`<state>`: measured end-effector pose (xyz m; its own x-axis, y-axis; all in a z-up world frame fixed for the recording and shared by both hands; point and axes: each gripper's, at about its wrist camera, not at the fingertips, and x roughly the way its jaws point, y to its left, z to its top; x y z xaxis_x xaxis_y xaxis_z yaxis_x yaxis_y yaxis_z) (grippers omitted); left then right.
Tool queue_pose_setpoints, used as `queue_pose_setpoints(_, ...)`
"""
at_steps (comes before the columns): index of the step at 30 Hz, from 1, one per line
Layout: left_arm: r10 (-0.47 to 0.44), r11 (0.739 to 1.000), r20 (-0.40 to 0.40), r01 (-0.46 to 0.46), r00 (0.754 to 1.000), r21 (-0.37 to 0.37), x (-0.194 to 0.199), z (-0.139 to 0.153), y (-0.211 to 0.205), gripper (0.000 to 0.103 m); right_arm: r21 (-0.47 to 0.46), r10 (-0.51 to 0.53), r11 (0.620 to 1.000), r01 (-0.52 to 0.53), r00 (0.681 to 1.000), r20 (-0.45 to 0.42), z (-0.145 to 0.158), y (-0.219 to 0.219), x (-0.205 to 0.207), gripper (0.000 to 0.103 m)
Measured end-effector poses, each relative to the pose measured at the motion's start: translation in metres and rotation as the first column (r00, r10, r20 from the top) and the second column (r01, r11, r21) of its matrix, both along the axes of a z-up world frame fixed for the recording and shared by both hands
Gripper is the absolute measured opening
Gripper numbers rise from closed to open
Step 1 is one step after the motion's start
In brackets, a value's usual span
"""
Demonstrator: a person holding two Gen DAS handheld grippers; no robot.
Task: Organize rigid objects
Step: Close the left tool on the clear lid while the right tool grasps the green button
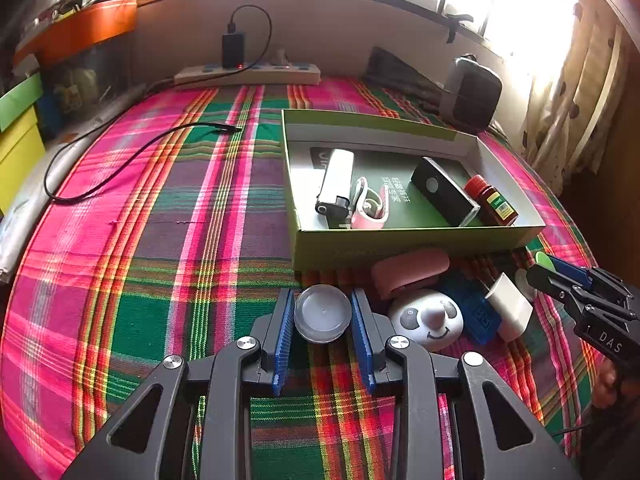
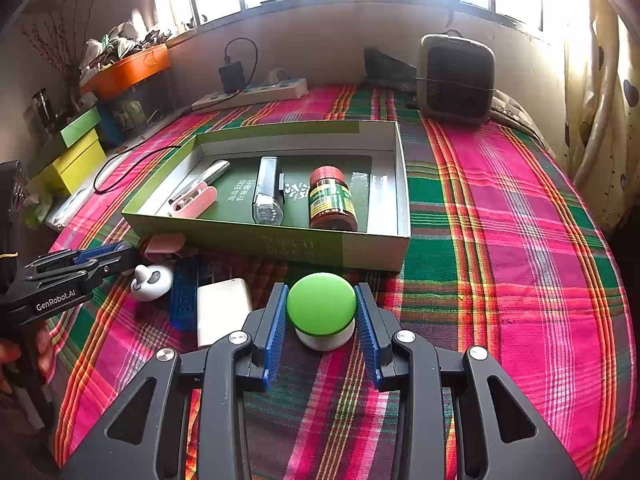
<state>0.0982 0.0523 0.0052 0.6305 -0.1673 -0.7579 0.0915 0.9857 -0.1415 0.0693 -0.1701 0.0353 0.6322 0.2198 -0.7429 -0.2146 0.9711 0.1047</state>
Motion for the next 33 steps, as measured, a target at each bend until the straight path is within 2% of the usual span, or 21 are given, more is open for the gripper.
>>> queue_pose_setpoints(21,-0.006,1.0,0.034,0.006,0.999,0.009,-0.01,0.011,-0.002,0.027,0.011,-0.005,1.0,0.005,1.0,0.008,0.005,-0.002,-0.003,0.035)
queue_pose_setpoints(33,-0.041,0.999,0.096,0.041,0.995,0.003,-0.02,0.036,-0.009,0.027,0.026,-0.003,1.0,0.002,1.0,0.029,0.016,-0.003,-0.008,0.035)
